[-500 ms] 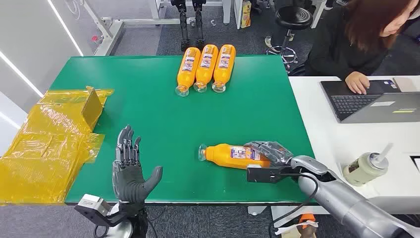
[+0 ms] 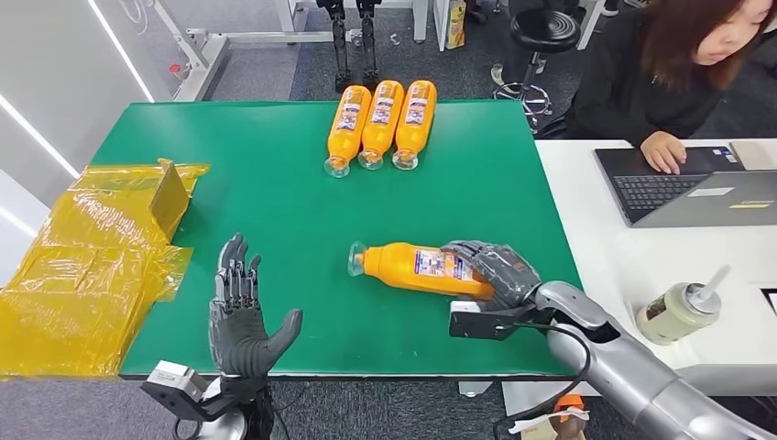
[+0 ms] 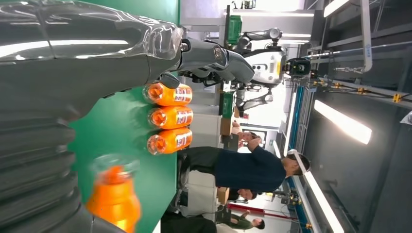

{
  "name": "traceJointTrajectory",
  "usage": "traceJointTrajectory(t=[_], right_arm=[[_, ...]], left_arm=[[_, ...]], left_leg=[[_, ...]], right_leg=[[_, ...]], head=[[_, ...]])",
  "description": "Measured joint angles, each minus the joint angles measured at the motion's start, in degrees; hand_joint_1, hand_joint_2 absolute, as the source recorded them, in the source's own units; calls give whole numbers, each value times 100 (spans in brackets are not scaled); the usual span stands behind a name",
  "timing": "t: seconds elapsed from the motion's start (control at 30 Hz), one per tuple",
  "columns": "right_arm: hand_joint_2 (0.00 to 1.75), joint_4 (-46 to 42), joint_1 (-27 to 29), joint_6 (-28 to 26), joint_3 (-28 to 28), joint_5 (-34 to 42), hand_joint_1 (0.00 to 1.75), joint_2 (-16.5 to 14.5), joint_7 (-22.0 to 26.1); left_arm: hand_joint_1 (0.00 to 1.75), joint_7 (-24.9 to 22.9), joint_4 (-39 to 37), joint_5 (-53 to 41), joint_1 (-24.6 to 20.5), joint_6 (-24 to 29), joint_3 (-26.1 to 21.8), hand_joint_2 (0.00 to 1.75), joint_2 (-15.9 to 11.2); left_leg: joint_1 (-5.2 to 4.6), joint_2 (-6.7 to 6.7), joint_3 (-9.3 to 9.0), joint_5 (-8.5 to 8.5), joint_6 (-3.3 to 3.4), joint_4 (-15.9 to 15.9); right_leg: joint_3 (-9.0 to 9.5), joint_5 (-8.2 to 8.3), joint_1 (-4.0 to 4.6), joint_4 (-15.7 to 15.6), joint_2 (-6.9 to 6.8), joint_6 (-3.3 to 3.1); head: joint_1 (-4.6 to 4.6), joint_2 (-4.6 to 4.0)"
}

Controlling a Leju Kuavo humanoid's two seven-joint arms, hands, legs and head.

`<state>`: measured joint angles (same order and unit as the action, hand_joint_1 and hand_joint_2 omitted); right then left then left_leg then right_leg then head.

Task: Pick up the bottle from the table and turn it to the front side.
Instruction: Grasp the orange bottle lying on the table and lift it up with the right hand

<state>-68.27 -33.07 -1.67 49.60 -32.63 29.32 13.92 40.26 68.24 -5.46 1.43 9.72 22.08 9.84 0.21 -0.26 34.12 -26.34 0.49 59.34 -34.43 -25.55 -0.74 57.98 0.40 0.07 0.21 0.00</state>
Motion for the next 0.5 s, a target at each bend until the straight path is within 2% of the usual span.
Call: traceJointTrajectory(t=[0.2,0.5], right_arm=[[175,-696,269,-41,-404,-305,175,-37,-28],[175,-1180,837,-109,-809,-461,175,-241,177]], left_arm=[[0,0,0,-48,44,-73,0,175,5],[0,-24,-215,466,19,-742,-49,175,125]], left_leg=[[0,-5,18,-1,0,-2],[0,-9,23,-1,1,-2]], right_leg=[[-15,-2,0,0,-3,1],[-18,-4,-1,-1,-6,3]], head=[[0,0],[-1,0]])
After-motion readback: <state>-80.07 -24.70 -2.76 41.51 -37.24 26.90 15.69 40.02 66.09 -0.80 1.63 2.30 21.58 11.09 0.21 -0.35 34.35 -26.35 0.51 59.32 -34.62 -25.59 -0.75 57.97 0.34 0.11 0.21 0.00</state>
